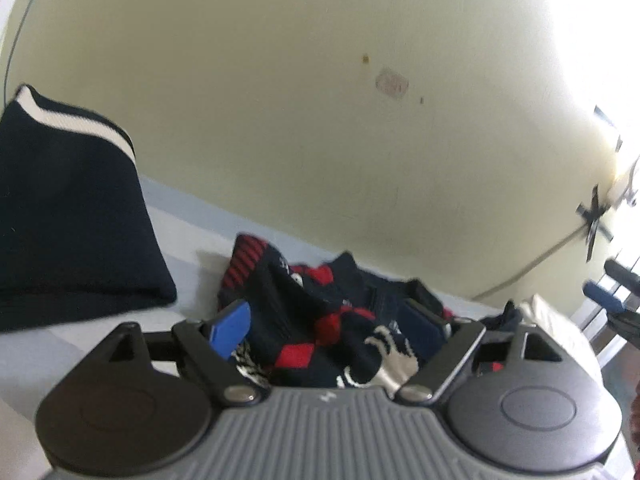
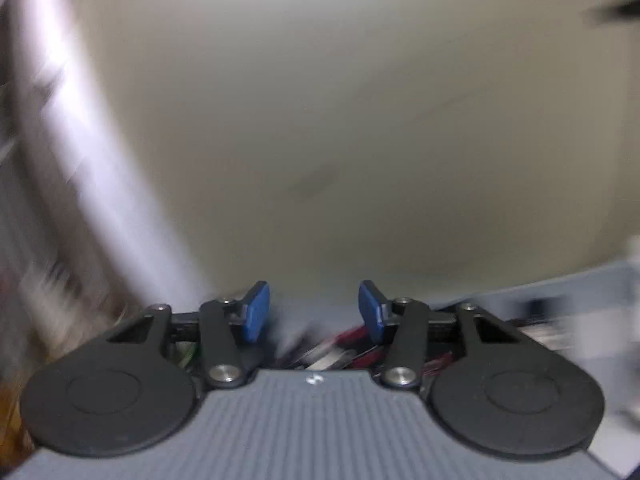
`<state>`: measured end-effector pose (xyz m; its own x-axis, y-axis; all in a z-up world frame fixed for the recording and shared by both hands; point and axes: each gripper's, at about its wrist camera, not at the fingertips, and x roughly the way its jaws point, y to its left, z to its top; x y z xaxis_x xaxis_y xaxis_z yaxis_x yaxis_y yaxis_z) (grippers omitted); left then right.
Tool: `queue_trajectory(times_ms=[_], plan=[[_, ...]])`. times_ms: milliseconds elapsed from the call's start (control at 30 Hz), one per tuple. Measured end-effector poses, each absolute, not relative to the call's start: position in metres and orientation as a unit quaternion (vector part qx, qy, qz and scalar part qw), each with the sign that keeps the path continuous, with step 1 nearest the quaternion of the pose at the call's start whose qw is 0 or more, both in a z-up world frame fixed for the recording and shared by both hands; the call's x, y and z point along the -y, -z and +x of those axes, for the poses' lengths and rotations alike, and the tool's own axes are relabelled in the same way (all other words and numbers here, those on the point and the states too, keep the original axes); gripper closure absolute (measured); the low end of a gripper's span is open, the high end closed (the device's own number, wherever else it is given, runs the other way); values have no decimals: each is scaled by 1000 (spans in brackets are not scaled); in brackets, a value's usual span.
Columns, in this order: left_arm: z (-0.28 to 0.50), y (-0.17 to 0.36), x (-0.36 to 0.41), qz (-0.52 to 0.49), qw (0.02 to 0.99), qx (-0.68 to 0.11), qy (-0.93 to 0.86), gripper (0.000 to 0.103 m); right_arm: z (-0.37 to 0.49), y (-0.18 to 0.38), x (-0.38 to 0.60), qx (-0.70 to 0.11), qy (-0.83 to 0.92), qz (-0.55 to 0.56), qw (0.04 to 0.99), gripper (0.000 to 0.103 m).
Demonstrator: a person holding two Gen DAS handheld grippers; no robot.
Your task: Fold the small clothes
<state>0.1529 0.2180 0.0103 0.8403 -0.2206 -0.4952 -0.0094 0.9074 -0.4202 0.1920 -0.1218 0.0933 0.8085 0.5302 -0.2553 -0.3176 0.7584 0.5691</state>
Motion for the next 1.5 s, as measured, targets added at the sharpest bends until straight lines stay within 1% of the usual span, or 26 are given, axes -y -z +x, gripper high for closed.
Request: queue_trajectory(times_ms=[100,167,200,267,300,333,400,433,500,533,567,600,667,700,800,900,967,1000,1033,1067,1133,1233,1267,1333,1433,1500], plan=[[162,-1,-208,-188,935,-296,52,20,191,-63,154,-234,-143,265,924,49],[165,5,-204,-176,935,-304,48,20,197,-39,152,-263,-124,255,922,43],[166,7,-203,-172,935,-307,47,21,200,-29,144,-275,-127,253,919,38],[167,10,-200,-165,934,-314,45,24,215,-13,127,-300,-141,245,911,36],[168,11,-200,-163,934,-316,43,27,223,-7,119,-313,-142,224,912,44],[169,13,-200,-161,933,-318,41,29,231,-6,107,-321,-130,184,920,76],[170,16,-201,-157,931,-326,35,39,245,-12,100,-292,-113,161,936,80],[171,17,-202,-156,930,-332,31,41,250,-15,101,-268,-96,151,947,81],[172,18,-200,-150,931,-332,27,43,264,-10,90,-254,-27,73,964,83],[172,18,-199,-144,932,-332,25,43,271,-1,83,-273,-8,46,961,90],[172,18,-196,-136,933,-332,23,41,276,10,79,-300,-9,28,953,89],[171,18,-195,-130,934,-332,21,41,274,12,77,-294,-11,21,955,88],[170,18,-195,-130,934,-331,24,39,263,4,80,-280,-22,45,959,76],[170,17,-197,-136,934,-329,26,38,253,-3,84,-257,-26,65,964,68],[163,9,-210,-159,937,-312,11,33,232,-23,81,-221,-56,86,970,64],[155,-3,-233,-201,938,-281,-13,31,224,-38,56,-231,-131,70,962,64],[152,-6,-248,-231,934,-274,-17,31,229,-42,34,-246,-164,56,954,59],[152,-7,-253,-240,932,-272,-18,31,235,-41,26,-264,-179,56,946,48],[152,-7,-256,-246,930,-273,-19,31,241,-36,17,-289,-193,55,936,44],[153,-6,-257,-249,929,-274,-21,31,244,-27,8,-315,-204,56,925,45],[156,-5,-258,-248,927,-279,-25,31,245,-6,-11,-374,-284,42,882,61],[160,-2,-258,-248,926,-284,-27,31,201,9,-46,-357,-357,-85,859,52],[161,-2,-258,-249,925,-286,-30,30,197,9,-51,-352,-371,-102,853,51],[160,-2,-260,-251,924,-287,-34,29,200,1,-53,-355,-394,-91,843,53],[157,-4,-268,-263,922,-282,-39,29,210,-24,-64,-308,-362,-87,875,51],[155,-6,-273,-270,922,-275,-44,29,227,-39,-64,-294,-354,-52,886,51]])
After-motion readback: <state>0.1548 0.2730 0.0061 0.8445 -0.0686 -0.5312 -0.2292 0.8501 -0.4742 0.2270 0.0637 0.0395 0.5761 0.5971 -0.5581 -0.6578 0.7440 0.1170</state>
